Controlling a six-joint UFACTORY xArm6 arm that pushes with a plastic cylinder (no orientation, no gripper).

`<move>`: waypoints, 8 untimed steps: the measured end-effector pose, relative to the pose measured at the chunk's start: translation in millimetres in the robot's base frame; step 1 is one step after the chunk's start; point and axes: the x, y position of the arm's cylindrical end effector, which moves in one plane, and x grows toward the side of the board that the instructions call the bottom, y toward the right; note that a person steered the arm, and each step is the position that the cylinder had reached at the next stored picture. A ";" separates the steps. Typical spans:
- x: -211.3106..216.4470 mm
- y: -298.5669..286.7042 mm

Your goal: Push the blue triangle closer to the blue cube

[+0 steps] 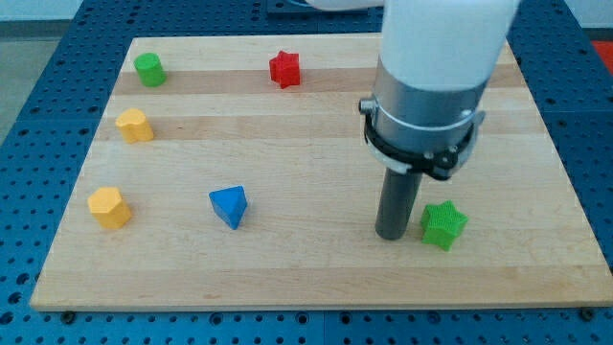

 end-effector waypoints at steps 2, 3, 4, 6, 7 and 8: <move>0.2 48.7; 0.2 53.7; 3.0 58.7; 44.3 -111.2; 21.2 -183.2; 0.4 -223.8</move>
